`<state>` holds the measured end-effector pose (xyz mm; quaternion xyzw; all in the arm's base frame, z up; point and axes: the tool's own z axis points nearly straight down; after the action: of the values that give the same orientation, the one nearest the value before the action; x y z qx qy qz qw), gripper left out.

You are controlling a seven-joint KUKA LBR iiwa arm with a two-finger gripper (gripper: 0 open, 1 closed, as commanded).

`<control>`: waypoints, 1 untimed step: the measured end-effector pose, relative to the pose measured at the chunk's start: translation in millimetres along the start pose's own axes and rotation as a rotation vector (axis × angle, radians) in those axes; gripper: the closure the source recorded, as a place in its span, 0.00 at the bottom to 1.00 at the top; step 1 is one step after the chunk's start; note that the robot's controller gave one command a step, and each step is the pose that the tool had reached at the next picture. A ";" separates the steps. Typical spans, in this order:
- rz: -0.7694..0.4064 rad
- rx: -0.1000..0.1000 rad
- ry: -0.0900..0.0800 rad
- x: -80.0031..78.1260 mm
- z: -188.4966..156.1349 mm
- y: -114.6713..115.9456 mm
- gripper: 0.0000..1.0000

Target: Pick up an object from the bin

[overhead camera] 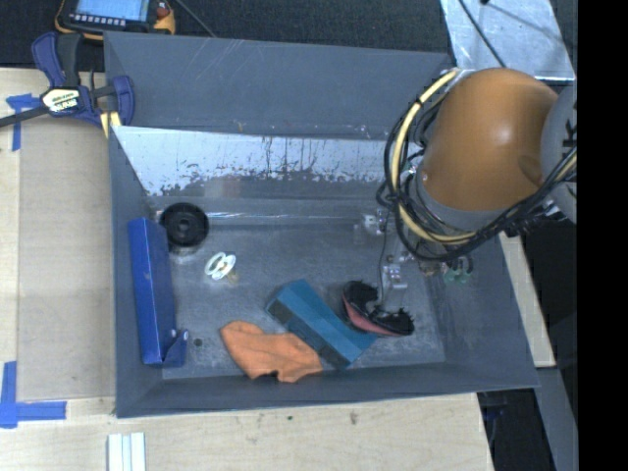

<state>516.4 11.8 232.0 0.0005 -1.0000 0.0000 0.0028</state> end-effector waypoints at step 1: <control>0.000 0.000 -0.009 -1.5 -4.7 0.1 0.00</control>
Offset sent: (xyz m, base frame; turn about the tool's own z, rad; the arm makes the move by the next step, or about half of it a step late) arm 0.0229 -0.0557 -0.1620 0.3356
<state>517.8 11.9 236.7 0.0004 -1.0000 -0.0002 -0.0017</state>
